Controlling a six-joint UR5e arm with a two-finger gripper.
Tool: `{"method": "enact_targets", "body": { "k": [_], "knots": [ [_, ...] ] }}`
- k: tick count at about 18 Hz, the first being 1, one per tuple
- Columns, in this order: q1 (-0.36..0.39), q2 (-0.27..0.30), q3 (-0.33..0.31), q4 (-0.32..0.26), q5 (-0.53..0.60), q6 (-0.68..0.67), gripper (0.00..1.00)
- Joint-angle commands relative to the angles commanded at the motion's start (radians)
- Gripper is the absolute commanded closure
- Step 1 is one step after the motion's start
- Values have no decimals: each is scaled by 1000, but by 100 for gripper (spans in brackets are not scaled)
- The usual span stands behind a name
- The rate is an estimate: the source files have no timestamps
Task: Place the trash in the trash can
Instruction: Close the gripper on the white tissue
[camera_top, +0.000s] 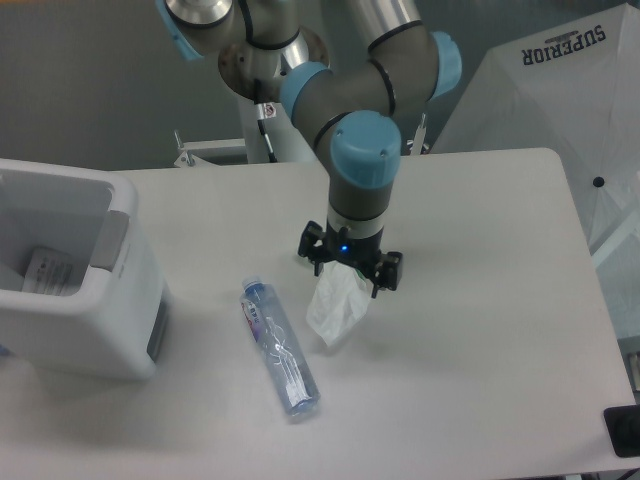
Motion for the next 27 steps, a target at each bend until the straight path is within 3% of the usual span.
{"method": "enact_targets", "body": {
  "k": [17, 18, 19, 20, 21, 23, 24, 27],
  "knots": [
    [-11, -48, -2, 0, 5, 0, 0],
    [-11, -51, 3, 0, 5, 0, 4],
    [-11, -54, 6, 0, 5, 2, 15],
    [-11, -57, 8, 0, 6, 0, 49],
    [-11, -61, 6, 0, 12, 0, 69],
    [-11, -69, 8, 0, 32, 0, 95],
    [-11, -71, 8, -2, 35, -11, 100],
    [-11, -68, 32, -2, 32, -81, 100]
  ]
}}
